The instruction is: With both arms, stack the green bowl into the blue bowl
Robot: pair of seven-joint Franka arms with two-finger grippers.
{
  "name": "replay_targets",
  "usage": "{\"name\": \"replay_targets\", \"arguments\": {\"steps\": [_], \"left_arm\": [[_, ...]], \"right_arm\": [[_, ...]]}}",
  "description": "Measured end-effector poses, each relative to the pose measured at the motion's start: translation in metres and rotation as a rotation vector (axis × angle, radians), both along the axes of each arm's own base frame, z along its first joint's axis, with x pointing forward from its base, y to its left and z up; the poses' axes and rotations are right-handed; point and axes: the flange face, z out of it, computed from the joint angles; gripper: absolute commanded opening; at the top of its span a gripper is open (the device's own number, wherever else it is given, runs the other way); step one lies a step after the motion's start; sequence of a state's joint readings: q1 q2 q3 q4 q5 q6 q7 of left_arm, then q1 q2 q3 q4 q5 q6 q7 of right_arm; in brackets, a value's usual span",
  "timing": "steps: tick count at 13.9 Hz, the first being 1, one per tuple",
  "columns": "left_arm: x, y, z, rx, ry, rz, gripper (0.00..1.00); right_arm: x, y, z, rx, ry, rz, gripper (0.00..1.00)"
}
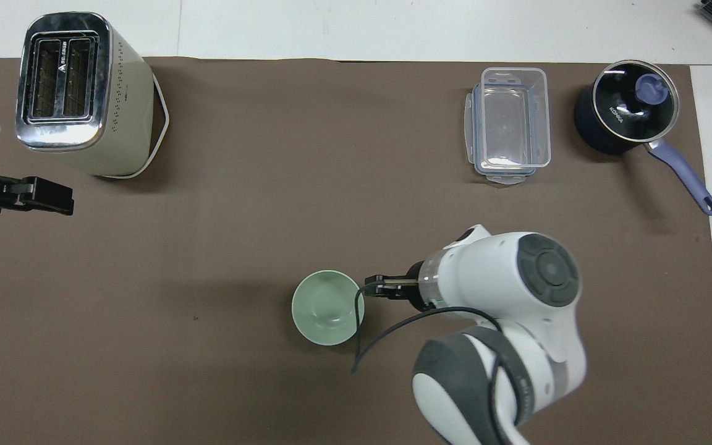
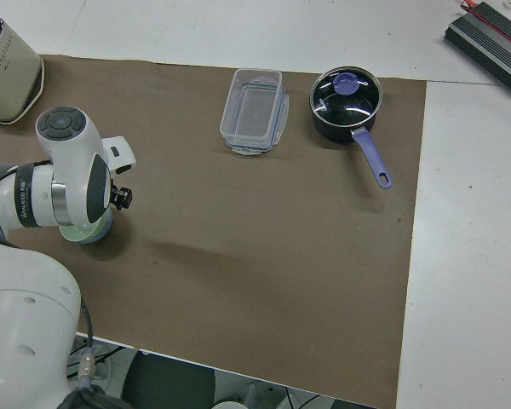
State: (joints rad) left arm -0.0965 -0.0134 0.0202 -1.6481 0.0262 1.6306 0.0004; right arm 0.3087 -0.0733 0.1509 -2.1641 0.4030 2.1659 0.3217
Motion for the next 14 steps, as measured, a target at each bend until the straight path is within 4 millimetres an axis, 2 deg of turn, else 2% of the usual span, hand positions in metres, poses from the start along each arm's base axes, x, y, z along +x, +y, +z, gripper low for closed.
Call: {"name": "replay_targets", "arguments": {"steps": [1, 2, 5, 10, 14], "left_arm": [[0.0, 0.0, 0.0, 0.0, 0.0, 0.0, 1.0], [0.0, 0.0, 0.0, 0.0, 0.0, 0.0, 1.0], [0.0, 0.0, 0.0, 0.0, 0.0, 0.0, 1.0], [0.0, 0.0, 0.0, 0.0, 0.0, 0.0, 1.0], [0.0, 0.0, 0.004, -0.001, -0.008, 0.0, 1.0]], "right_arm": [[0.004, -0.024, 0.015, -0.01, -0.021, 0.003, 1.0], [0.007, -0.046, 0.029, -0.038, -0.046, 0.008, 1.0], [0.016, -0.086, 0.065, -0.114, -0.092, 0.008, 1.0], [0.04, -0.131, 0.153, -0.267, -0.138, 0.011, 1.0], [0.05, -0.147, 0.213, -0.338, -0.105, 0.012, 1.0]]}}
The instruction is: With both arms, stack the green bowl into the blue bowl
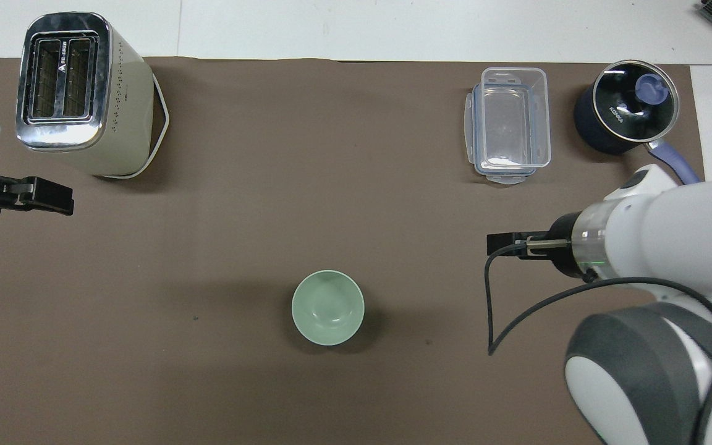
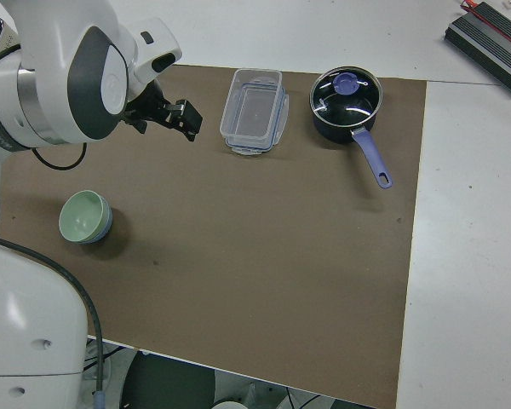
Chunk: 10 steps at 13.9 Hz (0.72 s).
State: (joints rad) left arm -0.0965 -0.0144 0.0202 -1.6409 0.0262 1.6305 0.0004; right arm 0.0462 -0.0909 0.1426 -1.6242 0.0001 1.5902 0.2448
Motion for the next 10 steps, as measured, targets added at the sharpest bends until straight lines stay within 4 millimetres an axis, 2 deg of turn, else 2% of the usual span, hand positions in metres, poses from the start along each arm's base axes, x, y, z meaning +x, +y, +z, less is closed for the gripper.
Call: {"name": "replay_targets", "arguments": {"steps": [2, 4, 6, 10], "left_arm": [[0.0, 0.0, 0.0, 0.0, -0.001, 0.0, 1.0], [0.0, 0.0, 0.0, 0.0, -0.001, 0.0, 1.0], [0.0, 0.0, 0.0, 0.0, -0.001, 0.0, 1.0], [0.0, 0.0, 0.0, 0.0, -0.001, 0.0, 1.0]], "right_arm": [[0.004, -0.004, 0.019, -0.034, 0.021, -0.003, 1.0], [0.01, -0.008, 0.026, -0.067, 0.036, -0.002, 1.0], [0.016, -0.012, 0.023, -0.069, 0.045, 0.028, 1.0], [0.018, -0.033, -0.001, -0.051, 0.051, 0.06, 1.0]]}}
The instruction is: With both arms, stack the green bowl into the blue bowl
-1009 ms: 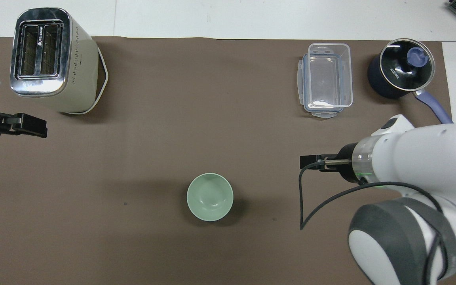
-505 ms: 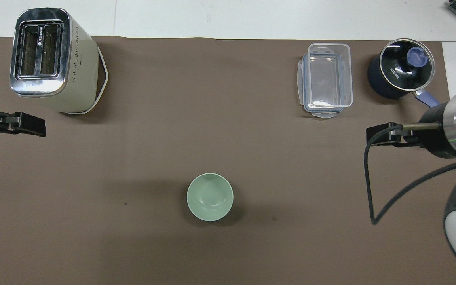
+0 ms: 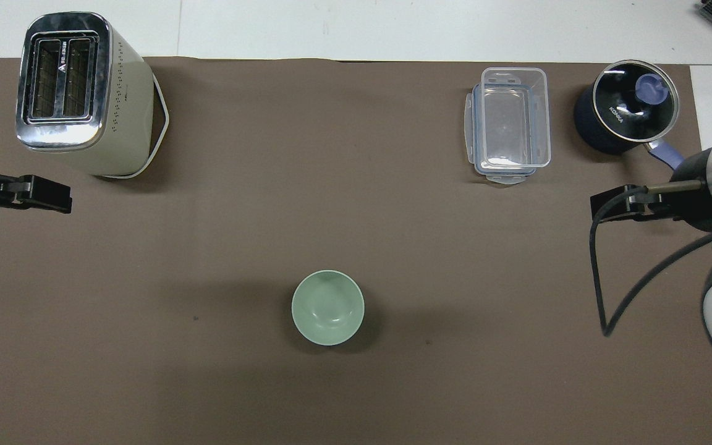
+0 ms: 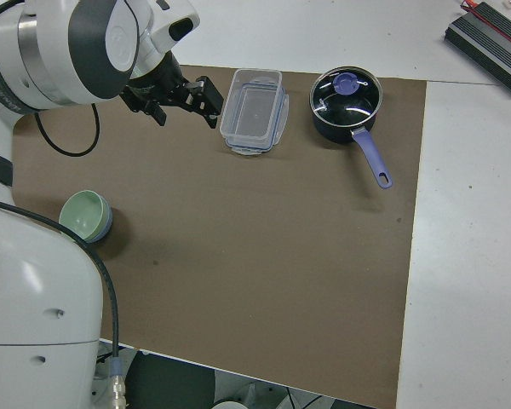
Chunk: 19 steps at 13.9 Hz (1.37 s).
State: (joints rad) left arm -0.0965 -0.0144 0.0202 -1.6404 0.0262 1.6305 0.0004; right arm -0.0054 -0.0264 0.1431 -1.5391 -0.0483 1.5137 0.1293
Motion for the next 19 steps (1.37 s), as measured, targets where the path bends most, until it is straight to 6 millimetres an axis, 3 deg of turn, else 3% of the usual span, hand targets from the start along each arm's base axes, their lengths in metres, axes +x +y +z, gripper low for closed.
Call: {"name": "replay_targets", "arguments": {"steps": [6, 19], "left_arm": [[0.0, 0.0, 0.0, 0.0, 0.0, 0.0, 1.0], [0.0, 0.0, 0.0, 0.0, 0.0, 0.0, 1.0]], "right_arm": [[-0.013, -0.005, -0.004, 0.029, -0.004, -0.063, 1.0], [-0.006, -0.011, 0.009, 0.032, 0.018, -0.11, 1.0]]}}
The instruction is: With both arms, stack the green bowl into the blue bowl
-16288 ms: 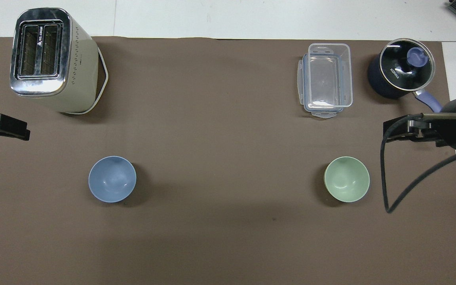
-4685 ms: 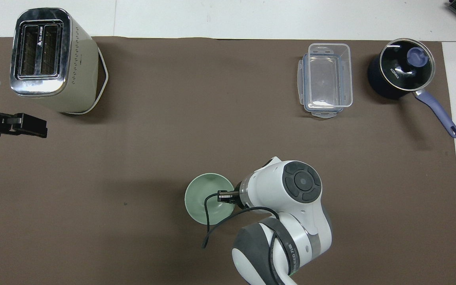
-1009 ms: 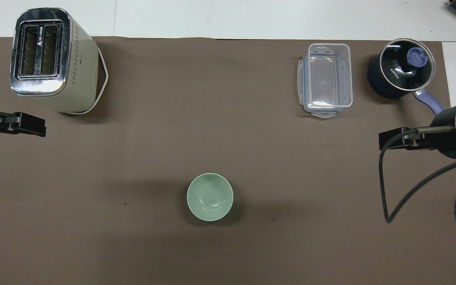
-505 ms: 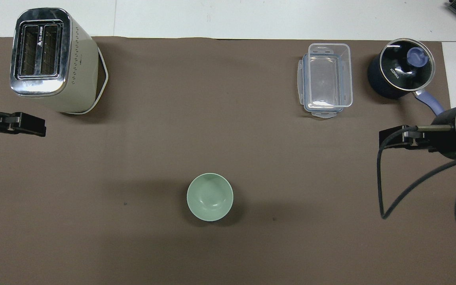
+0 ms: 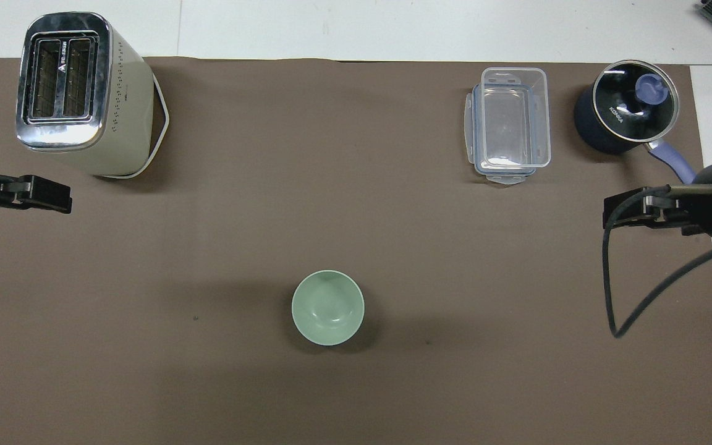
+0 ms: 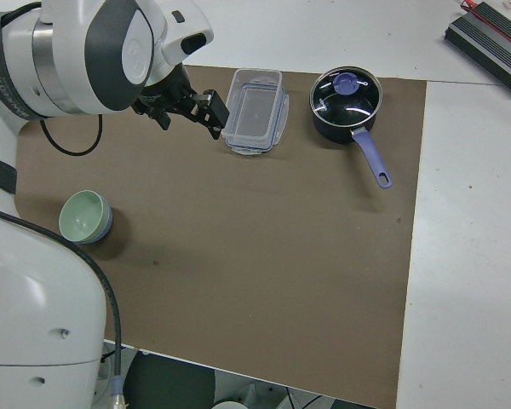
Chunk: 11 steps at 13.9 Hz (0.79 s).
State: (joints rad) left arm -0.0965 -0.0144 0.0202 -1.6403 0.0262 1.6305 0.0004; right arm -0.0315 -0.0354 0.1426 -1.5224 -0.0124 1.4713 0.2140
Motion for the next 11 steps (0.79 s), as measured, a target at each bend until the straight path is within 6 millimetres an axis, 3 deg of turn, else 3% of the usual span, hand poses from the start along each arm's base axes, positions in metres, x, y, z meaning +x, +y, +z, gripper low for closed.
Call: {"name": "replay_targets", "arguments": {"steps": [11], "left_arm": [[0.0, 0.0, 0.0, 0.0, 0.0, 0.0, 1.0]], "right_arm": [[0.0031, 0.0013, -0.0004, 0.001, -0.005, -0.027, 1.0]]}}
